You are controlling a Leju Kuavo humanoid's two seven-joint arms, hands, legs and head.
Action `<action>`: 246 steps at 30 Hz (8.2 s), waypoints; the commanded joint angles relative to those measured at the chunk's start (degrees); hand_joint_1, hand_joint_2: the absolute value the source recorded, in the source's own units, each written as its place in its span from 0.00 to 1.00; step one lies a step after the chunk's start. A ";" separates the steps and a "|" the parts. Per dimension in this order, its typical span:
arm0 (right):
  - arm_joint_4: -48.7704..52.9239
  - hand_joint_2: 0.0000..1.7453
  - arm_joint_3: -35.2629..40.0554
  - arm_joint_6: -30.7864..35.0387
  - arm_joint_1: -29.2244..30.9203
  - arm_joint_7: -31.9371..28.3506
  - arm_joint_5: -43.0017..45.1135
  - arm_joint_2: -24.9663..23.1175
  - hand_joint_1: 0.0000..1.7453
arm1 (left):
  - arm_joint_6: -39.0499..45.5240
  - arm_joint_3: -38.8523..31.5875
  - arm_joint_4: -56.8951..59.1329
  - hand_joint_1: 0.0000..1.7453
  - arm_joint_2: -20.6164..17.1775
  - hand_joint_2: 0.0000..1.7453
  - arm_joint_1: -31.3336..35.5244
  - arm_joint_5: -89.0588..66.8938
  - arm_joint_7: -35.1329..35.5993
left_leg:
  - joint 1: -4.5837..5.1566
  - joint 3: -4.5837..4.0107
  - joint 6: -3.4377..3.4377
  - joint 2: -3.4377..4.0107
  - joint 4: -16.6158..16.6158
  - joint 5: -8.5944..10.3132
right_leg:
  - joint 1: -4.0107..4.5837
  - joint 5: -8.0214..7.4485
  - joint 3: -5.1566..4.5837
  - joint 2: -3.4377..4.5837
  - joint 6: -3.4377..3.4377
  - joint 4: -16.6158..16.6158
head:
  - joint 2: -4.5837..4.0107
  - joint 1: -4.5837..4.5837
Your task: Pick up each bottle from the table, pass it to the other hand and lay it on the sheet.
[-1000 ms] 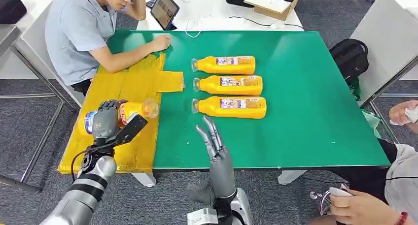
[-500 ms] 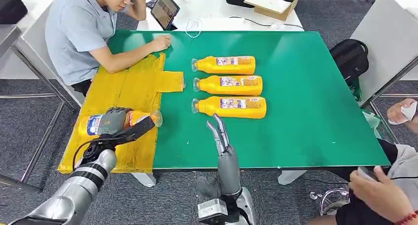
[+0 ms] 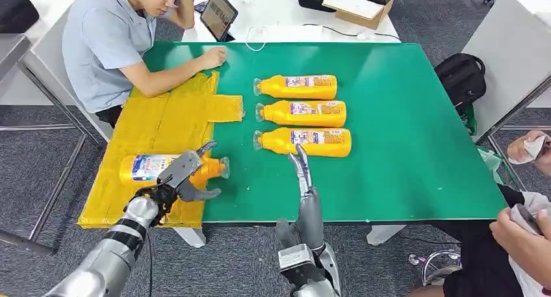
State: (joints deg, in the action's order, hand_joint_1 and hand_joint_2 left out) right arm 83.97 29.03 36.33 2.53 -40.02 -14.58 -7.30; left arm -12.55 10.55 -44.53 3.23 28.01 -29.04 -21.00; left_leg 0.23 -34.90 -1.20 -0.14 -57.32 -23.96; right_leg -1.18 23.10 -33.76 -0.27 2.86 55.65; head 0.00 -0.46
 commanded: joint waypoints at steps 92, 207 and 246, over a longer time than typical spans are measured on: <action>-45.76 1.00 -22.62 -20.14 27.73 13.45 -22.37 4.73 1.00 | 24.24 1.42 -39.39 0.00 5.42 1.00 -22.51 33.27 -3.65 | -0.07 0.09 0.03 0.15 -0.01 -0.05 | 0.10 0.02 0.08 0.02 -0.12 -0.06 | 0.00 0.02; -22.16 0.00 -4.17 3.67 6.08 0.02 -31.18 -7.09 0.00 | 15.16 -1.16 -16.37 1.00 -2.81 1.00 -8.16 44.52 3.17 | -0.24 -0.22 0.09 -0.13 -0.03 -0.03 | 0.24 0.13 -0.15 -0.25 -0.18 0.03 | 0.00 0.00; -18.82 0.00 1.83 3.67 5.35 0.02 -18.45 -3.05 0.00 | 6.28 14.43 23.68 0.00 -7.66 1.00 23.72 -23.03 10.41 | -0.31 -0.37 0.19 -0.06 0.01 0.22 | 0.24 -0.03 -0.28 -0.10 -0.10 0.02 | 0.00 0.02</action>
State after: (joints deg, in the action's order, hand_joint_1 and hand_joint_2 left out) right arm 68.09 29.97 40.02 5.65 -40.02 -33.34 -12.09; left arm -4.20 24.28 -24.28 -6.60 49.99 -53.66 -9.33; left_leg -0.06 -35.41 -1.05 -0.16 -57.35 -23.70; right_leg -0.95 23.01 -34.19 -0.33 2.83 55.70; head 0.00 -0.44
